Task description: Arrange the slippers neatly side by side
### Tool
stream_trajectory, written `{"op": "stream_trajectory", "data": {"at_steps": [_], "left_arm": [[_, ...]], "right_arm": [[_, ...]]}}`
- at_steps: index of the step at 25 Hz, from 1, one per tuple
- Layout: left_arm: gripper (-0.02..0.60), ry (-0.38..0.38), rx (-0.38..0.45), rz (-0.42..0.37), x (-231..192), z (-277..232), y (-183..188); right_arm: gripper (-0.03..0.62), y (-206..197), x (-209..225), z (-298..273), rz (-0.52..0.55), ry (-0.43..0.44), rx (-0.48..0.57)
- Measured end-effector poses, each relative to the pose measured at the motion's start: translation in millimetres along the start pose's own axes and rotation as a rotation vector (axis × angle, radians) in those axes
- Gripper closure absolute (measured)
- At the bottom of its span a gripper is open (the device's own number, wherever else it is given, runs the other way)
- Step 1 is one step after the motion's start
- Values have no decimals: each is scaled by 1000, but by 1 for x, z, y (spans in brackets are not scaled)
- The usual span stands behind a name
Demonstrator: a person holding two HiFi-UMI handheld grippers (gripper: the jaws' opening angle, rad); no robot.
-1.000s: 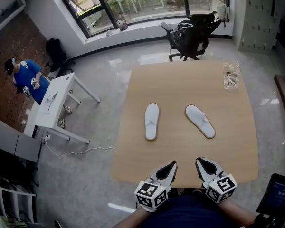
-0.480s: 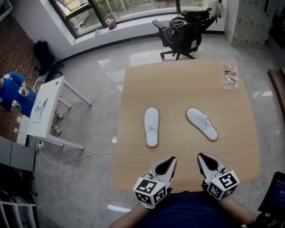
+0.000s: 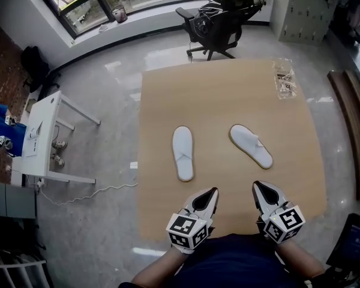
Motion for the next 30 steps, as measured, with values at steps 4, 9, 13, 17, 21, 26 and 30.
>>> {"op": "stream_trajectory", "data": {"at_steps": [4, 9, 13, 17, 21, 26, 30], "left_arm": [[578, 51, -11, 8, -5, -7, -3], [578, 98, -30, 2, -9, -19, -14], [578, 168, -12, -11, -26, -21, -13], [578, 204, -27, -29, -47, -26, -14], [578, 228, -45, -48, -66, -32, -17], [578, 256, -58, -107, -84, -38, -21], [578, 266, -81, -127, -97, -41, -24]], "right_arm": [[583, 4, 16, -10, 13, 8, -3], [583, 0, 44, -23, 29, 1, -7], [582, -3, 58, -33, 48, -12, -28], [582, -7, 69, -42, 107, -17, -44], [582, -17, 84, -52, 162, -29, -67], [582, -27, 100, -65, 198, -44, -97], [582, -37, 106, -76, 209, -50, -124]]}}
Point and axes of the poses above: the fingertips, and each gripper's own axes: z backward along the fingers, x to its right, y out of its top, the point moved 9 cm from there along z, backward along the fingers, and after that the axes turned 13 degrees about x, right-handed, at the moved point
